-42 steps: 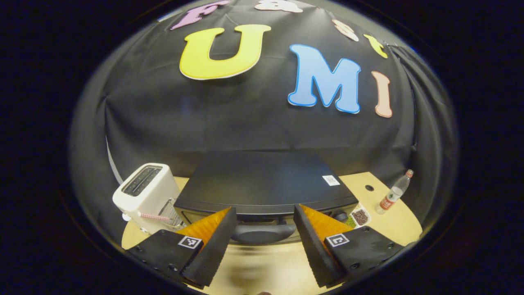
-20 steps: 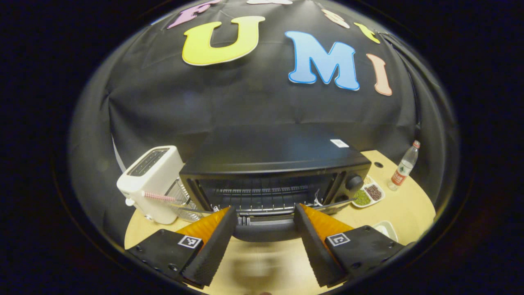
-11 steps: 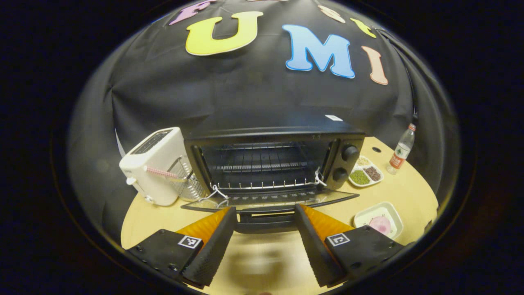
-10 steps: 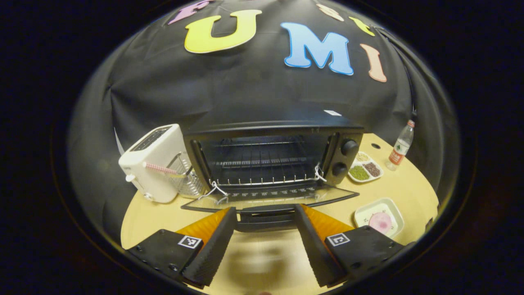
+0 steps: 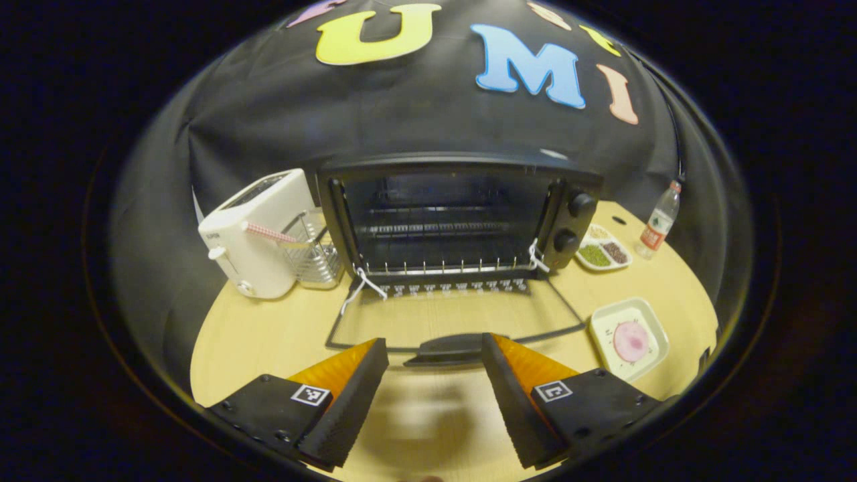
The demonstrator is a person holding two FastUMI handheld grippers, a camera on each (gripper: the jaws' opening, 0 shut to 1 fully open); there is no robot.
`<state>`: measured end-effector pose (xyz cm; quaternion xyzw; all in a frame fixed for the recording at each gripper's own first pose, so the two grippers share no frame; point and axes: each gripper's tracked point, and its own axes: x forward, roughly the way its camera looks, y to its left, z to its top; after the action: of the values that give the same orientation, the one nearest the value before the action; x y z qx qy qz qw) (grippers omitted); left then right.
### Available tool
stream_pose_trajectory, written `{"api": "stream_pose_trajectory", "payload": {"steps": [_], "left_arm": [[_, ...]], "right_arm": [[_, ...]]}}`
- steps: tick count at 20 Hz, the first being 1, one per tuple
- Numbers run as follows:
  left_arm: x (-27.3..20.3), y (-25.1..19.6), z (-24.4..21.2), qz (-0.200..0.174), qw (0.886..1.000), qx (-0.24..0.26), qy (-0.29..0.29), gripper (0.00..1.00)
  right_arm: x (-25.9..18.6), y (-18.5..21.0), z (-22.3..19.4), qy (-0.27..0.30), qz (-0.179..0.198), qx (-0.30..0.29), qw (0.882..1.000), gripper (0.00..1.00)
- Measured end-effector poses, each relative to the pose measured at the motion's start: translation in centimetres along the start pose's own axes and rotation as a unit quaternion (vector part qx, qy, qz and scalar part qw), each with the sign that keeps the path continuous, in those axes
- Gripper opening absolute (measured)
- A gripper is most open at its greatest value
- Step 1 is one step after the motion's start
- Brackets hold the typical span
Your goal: Open the electric oven with the left hand, put the food in, and close the electric oven.
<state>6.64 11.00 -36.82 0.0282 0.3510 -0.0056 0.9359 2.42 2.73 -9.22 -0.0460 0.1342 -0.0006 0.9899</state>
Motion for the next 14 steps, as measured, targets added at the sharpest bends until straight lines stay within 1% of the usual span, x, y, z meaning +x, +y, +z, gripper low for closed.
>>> {"api": "stream_pose_trajectory", "payload": {"steps": [1,2,4,5,7,10,11,13,14], "left_arm": [[-1.0,-0.1,1.5,0.001,1.0,-0.003,-0.018,0.99],[-2.3,-0.1,3.1,0.002,0.999,-0.005,-0.039,0.95],[-4.5,-0.2,6.7,0.004,0.996,-0.009,-0.088,0.95],[-6.0,-0.2,8.6,0.006,0.994,-0.011,-0.113,0.99],[-8.8,-0.3,11.7,0.008,0.988,-0.017,-0.153,0.95],[-13.0,0.1,15.9,0.02,0.976,-0.006,-0.218,0.95],[-14.7,-0.1,17.2,0.018,0.971,-0.003,-0.239,0.98],[-17.3,-0.5,18.4,0.016,0.965,-0.003,-0.261,0.98],[-18.2,-0.4,18.6,0.017,0.963,-0.006,-0.268,0.94]], "right_arm": [[0.2,0.0,-0.7,0.013,0.001,0.003,1.0,0.96],[0.4,-0.2,-1.4,0.028,0.002,0.006,1.0,0.96],[0.9,-0.1,-3.0,0.063,0.012,0.012,0.998,0.96],[1.3,-0.1,-4.0,0.086,0.018,0.016,0.996,0.96],[2.4,-0.1,-6.6,0.144,0.034,0.032,0.988,0.96],[3.7,0.0,-11.0,0.235,0.053,0.05,0.969,0.96],[3.8,0.0,-12.2,0.261,0.06,0.062,0.961,0.96],[3.9,0.5,-15.1,0.318,0.071,0.08,0.942,0.98],[4.1,0.5,-16.5,0.343,0.074,0.091,0.932,0.98]]}}
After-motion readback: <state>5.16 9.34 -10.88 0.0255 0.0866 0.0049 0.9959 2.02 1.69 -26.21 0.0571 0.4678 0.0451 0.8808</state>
